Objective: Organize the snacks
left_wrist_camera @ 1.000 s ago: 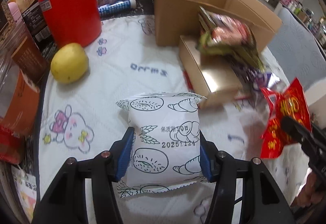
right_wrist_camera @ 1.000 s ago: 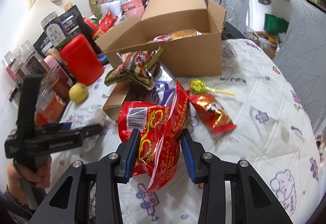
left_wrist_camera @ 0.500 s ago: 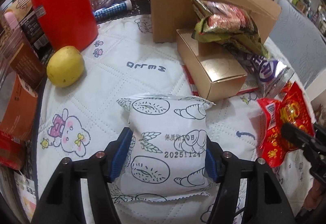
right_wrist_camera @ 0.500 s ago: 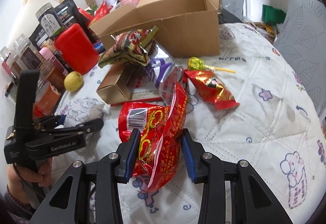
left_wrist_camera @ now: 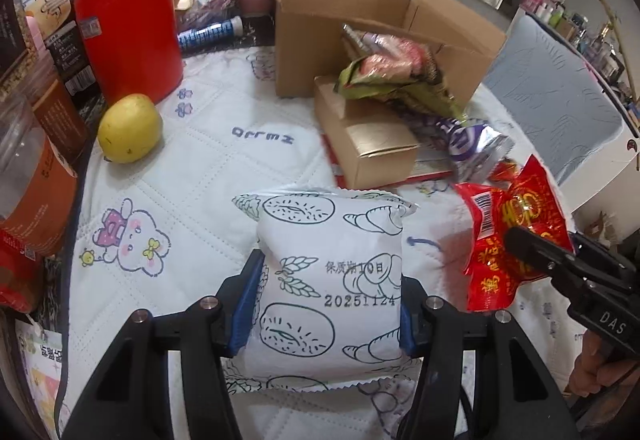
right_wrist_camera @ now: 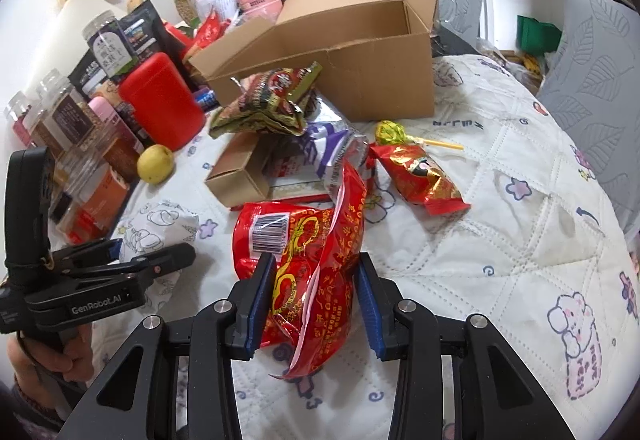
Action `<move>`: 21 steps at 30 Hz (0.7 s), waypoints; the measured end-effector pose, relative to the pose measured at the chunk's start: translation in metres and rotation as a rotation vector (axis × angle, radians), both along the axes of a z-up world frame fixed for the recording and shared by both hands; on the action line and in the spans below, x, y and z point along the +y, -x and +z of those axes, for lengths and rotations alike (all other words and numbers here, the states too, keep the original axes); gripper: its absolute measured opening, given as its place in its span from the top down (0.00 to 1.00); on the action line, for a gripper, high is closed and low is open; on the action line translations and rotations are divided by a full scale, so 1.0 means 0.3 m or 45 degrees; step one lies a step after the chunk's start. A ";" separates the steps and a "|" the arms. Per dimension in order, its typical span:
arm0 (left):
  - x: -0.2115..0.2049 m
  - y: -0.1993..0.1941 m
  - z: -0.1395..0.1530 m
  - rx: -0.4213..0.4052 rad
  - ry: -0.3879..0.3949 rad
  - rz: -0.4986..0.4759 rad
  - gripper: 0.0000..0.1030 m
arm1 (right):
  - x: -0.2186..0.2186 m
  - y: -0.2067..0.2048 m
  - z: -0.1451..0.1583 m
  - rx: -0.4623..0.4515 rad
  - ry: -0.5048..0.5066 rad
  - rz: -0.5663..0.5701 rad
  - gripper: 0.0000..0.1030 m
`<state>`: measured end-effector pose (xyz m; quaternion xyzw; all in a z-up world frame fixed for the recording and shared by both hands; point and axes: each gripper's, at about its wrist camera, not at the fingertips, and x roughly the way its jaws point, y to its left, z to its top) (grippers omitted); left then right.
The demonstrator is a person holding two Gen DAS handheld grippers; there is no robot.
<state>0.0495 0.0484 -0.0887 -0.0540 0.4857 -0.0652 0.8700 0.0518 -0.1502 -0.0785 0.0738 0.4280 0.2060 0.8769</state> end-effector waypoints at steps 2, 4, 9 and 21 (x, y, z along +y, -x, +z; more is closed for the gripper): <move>0.000 0.011 0.021 -0.019 0.005 -0.004 0.46 | -0.001 0.009 0.013 -0.011 -0.014 0.001 0.62; -0.001 0.023 0.047 -0.043 0.016 -0.011 0.46 | -0.006 0.020 0.025 -0.022 -0.028 0.000 0.62; -0.014 0.039 0.105 -0.114 0.022 -0.027 0.46 | -0.018 0.044 0.067 -0.061 -0.057 -0.003 0.62; -0.067 0.038 0.276 -0.309 0.096 -0.079 0.46 | -0.051 0.049 0.209 -0.185 -0.113 0.009 0.62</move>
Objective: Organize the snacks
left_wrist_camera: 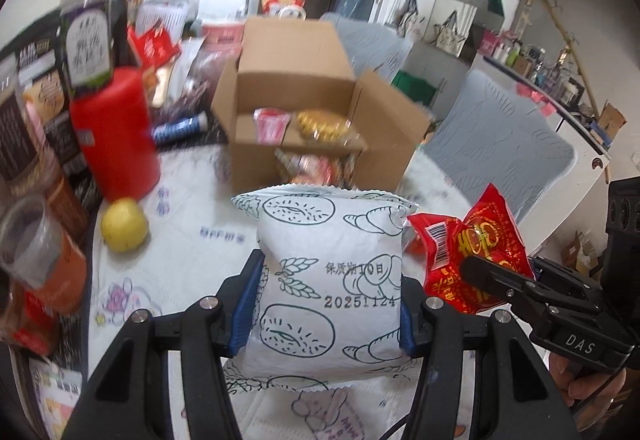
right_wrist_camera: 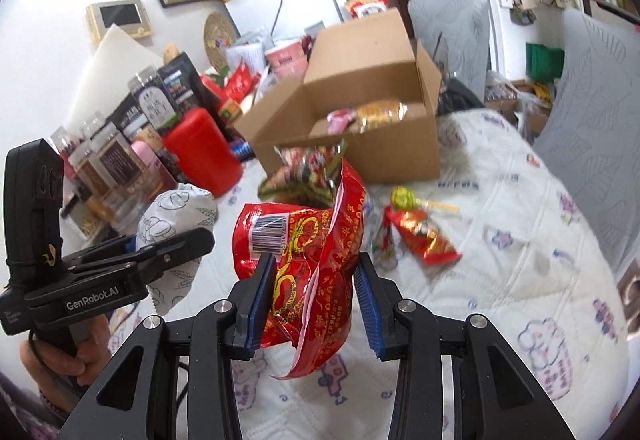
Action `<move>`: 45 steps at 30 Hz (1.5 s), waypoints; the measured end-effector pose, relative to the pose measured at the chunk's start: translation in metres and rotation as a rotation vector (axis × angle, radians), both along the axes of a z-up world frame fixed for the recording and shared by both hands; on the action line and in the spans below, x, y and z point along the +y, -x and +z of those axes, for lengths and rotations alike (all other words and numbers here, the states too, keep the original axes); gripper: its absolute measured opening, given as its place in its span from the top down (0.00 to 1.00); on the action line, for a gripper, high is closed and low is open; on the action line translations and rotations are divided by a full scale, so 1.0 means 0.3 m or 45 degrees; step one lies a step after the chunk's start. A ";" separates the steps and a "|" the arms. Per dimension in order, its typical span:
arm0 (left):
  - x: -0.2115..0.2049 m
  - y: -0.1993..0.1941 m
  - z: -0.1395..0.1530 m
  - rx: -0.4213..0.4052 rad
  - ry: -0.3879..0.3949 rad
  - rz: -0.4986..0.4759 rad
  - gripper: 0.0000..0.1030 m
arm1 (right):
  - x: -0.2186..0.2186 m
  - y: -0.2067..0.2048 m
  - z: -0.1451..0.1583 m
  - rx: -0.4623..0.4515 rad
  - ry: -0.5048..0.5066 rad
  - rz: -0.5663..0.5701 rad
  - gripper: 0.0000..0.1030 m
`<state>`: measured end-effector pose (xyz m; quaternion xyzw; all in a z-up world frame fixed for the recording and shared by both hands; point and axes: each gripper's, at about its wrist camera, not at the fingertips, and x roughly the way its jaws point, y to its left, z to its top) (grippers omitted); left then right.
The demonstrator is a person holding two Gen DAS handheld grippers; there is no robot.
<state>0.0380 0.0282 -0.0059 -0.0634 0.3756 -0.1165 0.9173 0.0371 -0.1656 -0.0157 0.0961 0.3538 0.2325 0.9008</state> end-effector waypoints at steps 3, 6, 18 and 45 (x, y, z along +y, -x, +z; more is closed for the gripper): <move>-0.006 -0.012 0.059 -0.065 -0.002 -0.007 0.46 | -0.012 -0.013 0.052 -0.052 0.000 -0.004 0.62; -0.014 -0.030 0.119 -0.128 -0.008 -0.011 0.46 | -0.020 -0.029 0.096 -0.091 0.008 -0.011 0.62; -0.059 -0.152 0.257 -0.269 -0.023 -0.029 0.46 | -0.026 -0.150 0.240 -0.235 0.023 -0.015 0.62; -0.069 -0.701 0.218 -0.283 -0.071 0.098 0.46 | 0.053 -0.714 0.168 -0.160 0.025 -0.015 0.71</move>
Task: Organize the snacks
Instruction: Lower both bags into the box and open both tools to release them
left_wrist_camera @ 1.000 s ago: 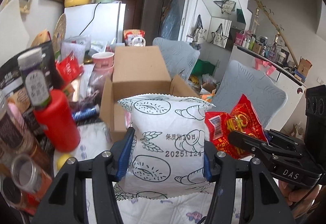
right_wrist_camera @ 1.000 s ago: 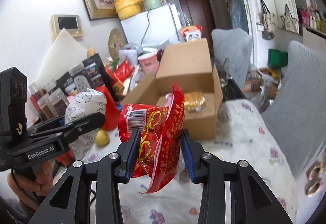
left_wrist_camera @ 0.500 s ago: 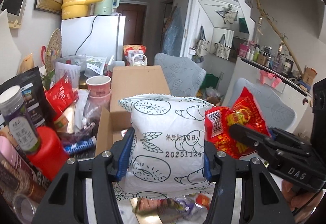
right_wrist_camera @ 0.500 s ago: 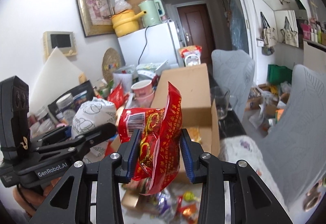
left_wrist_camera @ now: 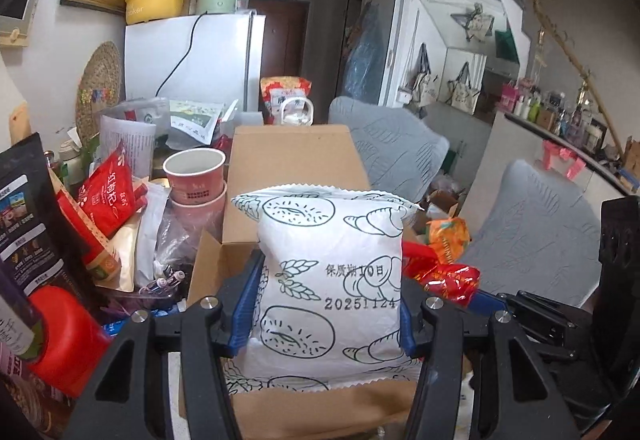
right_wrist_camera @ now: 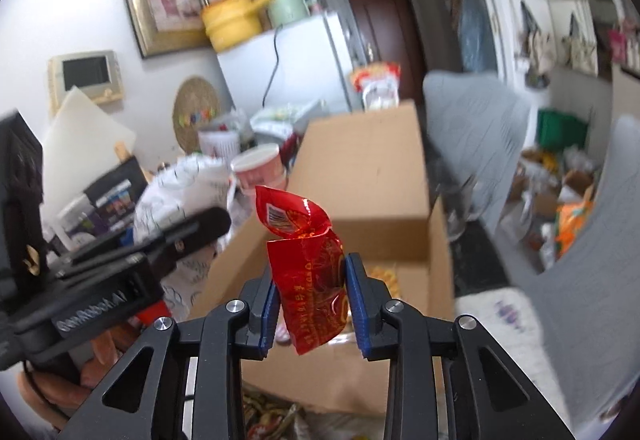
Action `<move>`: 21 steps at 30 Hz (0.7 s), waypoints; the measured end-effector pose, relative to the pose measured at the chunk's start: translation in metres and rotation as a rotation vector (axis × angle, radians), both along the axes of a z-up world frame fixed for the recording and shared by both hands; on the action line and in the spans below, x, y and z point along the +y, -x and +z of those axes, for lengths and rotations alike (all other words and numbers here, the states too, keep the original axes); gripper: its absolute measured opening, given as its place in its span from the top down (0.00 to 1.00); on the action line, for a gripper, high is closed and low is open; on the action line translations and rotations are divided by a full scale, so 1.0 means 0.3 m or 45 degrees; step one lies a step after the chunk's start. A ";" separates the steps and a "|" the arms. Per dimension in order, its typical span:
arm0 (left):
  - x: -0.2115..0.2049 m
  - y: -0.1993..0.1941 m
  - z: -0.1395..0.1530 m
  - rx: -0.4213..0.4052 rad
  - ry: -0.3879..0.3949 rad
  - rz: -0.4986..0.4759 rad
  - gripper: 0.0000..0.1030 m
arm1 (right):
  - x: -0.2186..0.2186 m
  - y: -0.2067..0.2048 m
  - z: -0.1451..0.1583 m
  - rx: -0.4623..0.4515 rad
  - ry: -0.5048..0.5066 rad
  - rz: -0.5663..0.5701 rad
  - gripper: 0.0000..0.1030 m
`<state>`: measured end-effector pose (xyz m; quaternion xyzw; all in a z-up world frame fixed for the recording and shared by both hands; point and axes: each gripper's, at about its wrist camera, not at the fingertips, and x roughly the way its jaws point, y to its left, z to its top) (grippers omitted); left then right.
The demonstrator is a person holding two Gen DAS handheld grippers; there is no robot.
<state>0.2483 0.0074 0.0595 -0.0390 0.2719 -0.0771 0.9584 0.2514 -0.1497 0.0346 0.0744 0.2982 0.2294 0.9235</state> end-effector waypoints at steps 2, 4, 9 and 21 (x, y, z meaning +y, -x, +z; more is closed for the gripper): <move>-0.003 -0.032 -0.032 0.024 -0.032 0.013 0.46 | 0.008 -0.041 -0.051 0.041 0.020 -0.014 0.71; 0.000 -0.066 -0.068 0.057 -0.052 0.026 0.46 | 0.011 -0.075 -0.085 0.073 0.027 -0.020 0.71; 0.020 -0.126 -0.137 0.139 -0.042 0.031 0.46 | 0.008 -0.122 -0.119 0.106 0.050 -0.031 0.71; 0.027 -0.204 -0.257 0.293 -0.095 0.072 0.46 | 0.017 -0.181 -0.182 0.175 0.150 -0.041 0.71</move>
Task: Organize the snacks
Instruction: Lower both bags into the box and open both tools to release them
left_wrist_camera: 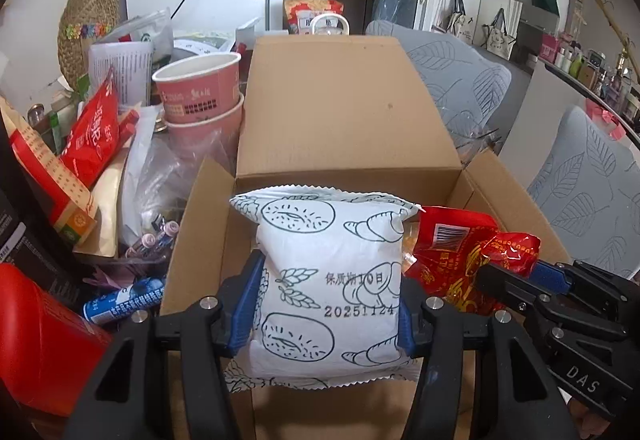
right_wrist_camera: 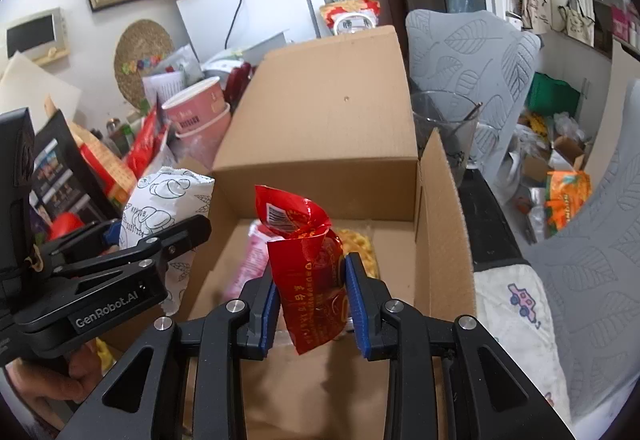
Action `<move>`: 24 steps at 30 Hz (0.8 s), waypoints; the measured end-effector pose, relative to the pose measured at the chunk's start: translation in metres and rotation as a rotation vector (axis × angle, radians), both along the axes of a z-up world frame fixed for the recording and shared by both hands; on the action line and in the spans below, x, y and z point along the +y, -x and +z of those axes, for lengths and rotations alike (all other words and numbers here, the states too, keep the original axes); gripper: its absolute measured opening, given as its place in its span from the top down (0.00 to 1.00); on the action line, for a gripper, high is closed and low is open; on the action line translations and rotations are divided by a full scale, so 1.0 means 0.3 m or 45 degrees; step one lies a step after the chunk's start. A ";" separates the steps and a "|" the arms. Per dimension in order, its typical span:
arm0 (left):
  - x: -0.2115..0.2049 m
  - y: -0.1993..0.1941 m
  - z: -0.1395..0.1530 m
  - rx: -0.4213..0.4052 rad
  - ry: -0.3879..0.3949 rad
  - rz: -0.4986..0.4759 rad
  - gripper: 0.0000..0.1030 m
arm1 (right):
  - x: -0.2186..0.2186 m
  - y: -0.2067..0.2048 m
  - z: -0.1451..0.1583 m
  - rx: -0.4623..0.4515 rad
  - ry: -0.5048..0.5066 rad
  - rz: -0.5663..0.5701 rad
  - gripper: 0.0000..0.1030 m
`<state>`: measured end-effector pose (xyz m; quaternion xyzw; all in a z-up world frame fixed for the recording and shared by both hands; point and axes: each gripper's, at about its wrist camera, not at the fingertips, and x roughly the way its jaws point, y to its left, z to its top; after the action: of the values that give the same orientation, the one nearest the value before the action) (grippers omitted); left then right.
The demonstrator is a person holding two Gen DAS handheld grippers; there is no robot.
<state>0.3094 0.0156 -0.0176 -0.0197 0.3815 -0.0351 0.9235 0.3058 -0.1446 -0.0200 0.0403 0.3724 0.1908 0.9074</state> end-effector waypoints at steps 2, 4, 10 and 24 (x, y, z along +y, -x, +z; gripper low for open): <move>-0.009 -0.011 -0.020 0.048 -0.017 0.000 0.46 | 0.009 -0.006 -0.014 0.014 0.025 0.003 0.70; -0.013 -0.021 -0.042 0.095 -0.005 -0.006 0.46 | 0.016 -0.009 -0.024 0.020 0.037 0.005 0.70; -0.026 -0.045 -0.088 0.180 -0.048 -0.002 0.46 | 0.036 -0.009 -0.036 0.017 0.081 0.006 0.70; -0.023 -0.043 -0.061 0.152 -0.098 0.015 0.43 | 0.034 0.001 -0.010 -0.029 0.133 -0.031 0.65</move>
<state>0.3223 0.0086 -0.0359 0.0117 0.4368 -0.0136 0.8994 0.3056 -0.1345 -0.0230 -0.0047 0.3711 0.1606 0.9146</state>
